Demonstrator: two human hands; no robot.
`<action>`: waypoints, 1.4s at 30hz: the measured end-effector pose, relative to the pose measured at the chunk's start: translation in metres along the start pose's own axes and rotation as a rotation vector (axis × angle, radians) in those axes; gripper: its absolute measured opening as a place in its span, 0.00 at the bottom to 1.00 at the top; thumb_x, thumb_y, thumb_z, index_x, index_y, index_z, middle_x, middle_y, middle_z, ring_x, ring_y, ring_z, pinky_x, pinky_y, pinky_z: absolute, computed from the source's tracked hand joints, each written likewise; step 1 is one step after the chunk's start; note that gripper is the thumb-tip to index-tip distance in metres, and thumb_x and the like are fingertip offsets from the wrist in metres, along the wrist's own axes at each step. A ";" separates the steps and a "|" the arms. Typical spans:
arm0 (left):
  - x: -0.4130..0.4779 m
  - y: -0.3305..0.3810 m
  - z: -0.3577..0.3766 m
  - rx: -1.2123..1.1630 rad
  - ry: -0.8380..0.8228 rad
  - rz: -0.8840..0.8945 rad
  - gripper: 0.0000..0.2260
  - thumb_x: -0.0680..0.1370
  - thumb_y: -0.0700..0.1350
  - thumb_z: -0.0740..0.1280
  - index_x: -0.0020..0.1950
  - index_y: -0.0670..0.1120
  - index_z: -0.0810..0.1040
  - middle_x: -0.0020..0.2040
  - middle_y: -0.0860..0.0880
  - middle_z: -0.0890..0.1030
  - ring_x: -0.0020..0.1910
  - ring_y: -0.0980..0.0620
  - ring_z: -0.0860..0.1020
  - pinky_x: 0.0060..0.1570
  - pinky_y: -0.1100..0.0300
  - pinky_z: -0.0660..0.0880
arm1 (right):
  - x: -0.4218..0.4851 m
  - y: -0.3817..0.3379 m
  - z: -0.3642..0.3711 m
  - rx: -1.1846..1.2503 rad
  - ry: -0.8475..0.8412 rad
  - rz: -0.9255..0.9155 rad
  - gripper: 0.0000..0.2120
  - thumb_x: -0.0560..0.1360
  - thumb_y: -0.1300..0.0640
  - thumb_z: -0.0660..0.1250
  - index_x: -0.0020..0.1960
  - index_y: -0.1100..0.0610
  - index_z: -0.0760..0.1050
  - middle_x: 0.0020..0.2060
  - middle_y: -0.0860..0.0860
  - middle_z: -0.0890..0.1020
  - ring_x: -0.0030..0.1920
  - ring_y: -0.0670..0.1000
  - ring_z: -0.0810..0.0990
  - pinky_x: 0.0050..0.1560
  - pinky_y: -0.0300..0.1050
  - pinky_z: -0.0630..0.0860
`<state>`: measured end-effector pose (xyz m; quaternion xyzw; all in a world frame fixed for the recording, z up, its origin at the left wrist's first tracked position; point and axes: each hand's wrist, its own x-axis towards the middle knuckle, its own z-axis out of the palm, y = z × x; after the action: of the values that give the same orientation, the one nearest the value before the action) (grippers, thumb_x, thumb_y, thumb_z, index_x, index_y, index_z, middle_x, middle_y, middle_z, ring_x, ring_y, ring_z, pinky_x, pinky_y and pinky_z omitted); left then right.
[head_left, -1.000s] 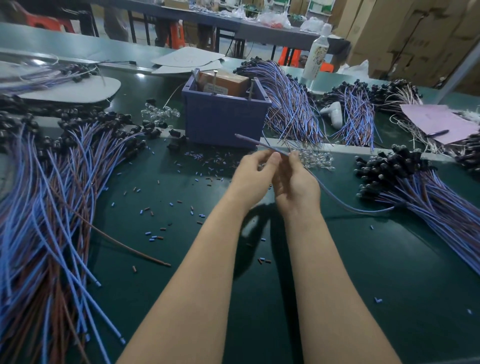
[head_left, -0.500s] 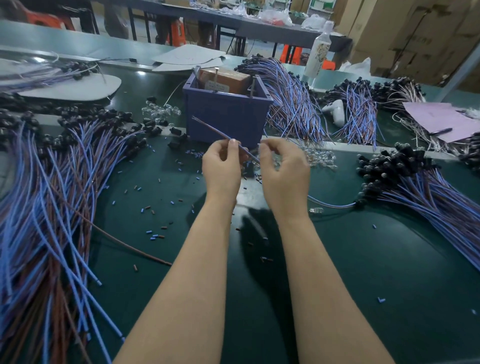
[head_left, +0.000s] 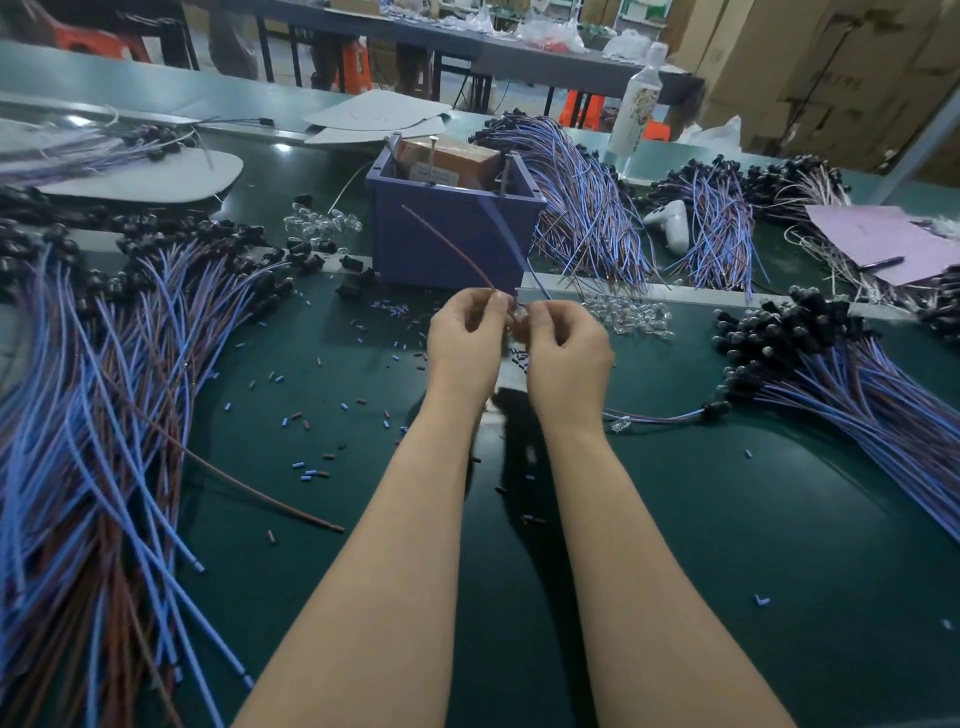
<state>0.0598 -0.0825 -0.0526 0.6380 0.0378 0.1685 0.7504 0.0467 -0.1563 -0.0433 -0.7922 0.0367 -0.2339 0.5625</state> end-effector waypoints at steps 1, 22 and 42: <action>0.000 0.000 -0.001 -0.029 0.020 -0.012 0.06 0.80 0.39 0.61 0.45 0.45 0.75 0.39 0.50 0.80 0.40 0.54 0.78 0.43 0.64 0.75 | 0.002 0.001 0.000 0.061 0.050 0.038 0.06 0.79 0.60 0.62 0.44 0.55 0.76 0.40 0.53 0.83 0.45 0.55 0.82 0.54 0.56 0.76; 0.018 -0.003 -0.014 0.247 0.070 0.111 0.19 0.80 0.37 0.59 0.71 0.47 0.67 0.39 0.55 0.78 0.38 0.58 0.78 0.35 0.75 0.72 | 0.002 0.008 0.010 -0.188 -0.080 -0.070 0.17 0.78 0.60 0.61 0.67 0.57 0.71 0.47 0.56 0.84 0.50 0.56 0.80 0.53 0.44 0.70; 0.026 -0.005 -0.018 0.244 0.028 0.105 0.19 0.80 0.36 0.59 0.70 0.46 0.69 0.38 0.54 0.78 0.29 0.66 0.76 0.36 0.71 0.74 | 0.002 0.001 0.019 -0.199 -0.106 -0.092 0.17 0.78 0.61 0.61 0.66 0.55 0.73 0.48 0.56 0.84 0.50 0.56 0.81 0.56 0.48 0.73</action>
<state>0.0804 -0.0585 -0.0564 0.7231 0.0351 0.2107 0.6569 0.0564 -0.1409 -0.0488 -0.8561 -0.0064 -0.2126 0.4709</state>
